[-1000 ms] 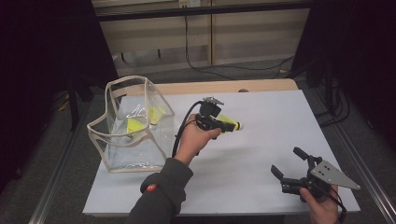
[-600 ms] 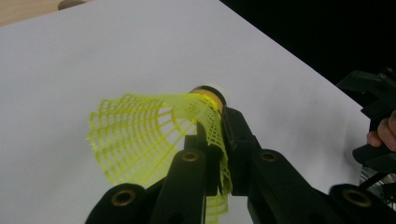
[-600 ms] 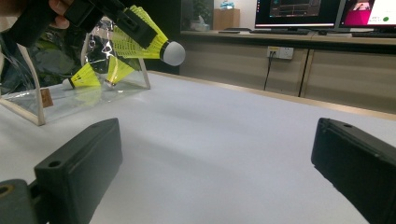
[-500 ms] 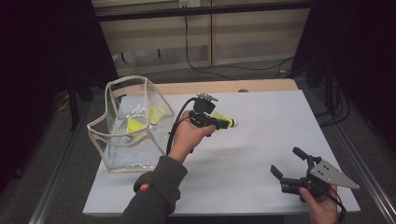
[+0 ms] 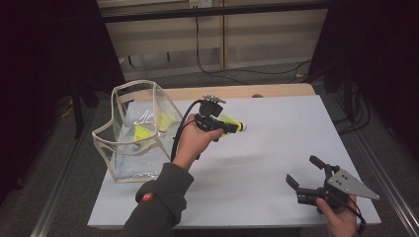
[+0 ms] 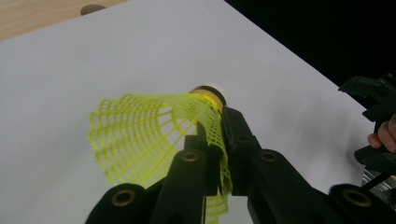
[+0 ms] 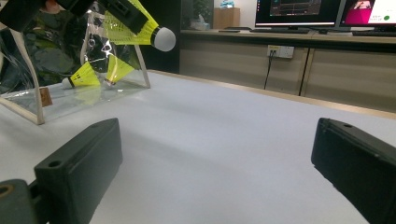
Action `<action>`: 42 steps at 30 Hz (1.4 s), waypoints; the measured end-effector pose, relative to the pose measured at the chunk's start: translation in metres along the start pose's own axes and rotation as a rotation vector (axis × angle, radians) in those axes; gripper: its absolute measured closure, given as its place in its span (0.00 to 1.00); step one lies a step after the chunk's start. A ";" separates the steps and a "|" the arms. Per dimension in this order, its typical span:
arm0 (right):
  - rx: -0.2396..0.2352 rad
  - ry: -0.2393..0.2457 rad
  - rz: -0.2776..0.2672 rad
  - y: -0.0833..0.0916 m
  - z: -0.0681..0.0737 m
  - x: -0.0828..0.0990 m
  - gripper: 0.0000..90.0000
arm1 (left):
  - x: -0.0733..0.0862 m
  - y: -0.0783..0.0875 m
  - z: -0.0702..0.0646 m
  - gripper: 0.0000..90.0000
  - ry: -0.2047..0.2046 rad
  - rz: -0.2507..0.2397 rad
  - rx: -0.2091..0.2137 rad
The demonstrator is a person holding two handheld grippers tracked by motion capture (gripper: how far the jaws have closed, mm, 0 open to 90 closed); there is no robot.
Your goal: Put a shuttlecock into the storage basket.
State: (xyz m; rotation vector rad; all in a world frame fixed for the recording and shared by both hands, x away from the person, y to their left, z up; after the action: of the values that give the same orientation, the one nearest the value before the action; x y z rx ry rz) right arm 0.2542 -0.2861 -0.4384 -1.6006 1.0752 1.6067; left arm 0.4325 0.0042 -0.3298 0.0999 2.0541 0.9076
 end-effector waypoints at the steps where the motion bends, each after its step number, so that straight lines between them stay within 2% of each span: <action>1: 0.000 0.000 0.002 0.000 0.000 0.000 0.02 | 0.000 0.001 0.000 0.97 0.005 -0.003 -0.002; 9: 0.000 -0.001 0.002 0.000 0.000 0.000 0.02 | -0.005 0.011 0.001 0.97 0.004 0.008 -0.010; 21: 0.000 0.001 0.000 0.000 0.000 0.000 0.02 | -0.011 0.026 0.002 0.97 0.001 0.001 -0.024; 40: -0.002 0.001 0.002 0.000 0.001 -0.001 0.02 | -0.015 0.042 0.004 0.97 -0.006 0.006 -0.039; 42: -0.003 0.001 0.002 0.000 0.001 -0.001 0.02 | -0.016 0.043 0.003 0.97 0.003 0.001 -0.039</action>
State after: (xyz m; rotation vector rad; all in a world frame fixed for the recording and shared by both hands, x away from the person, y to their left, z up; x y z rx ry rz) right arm 0.2539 -0.2848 -0.4378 -1.6025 1.0754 1.6093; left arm 0.4339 0.0317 -0.2927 0.0790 2.0382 0.9482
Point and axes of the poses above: each handheld gripper's, and its own axes: y roughly backward along the jaws, x roughly out of its underside, z roughly to its left, the point moved 2 cm from there along -y, roughly forward along the jaws, and after that the axes turned 5 degrees about y, right-handed, at the moved point
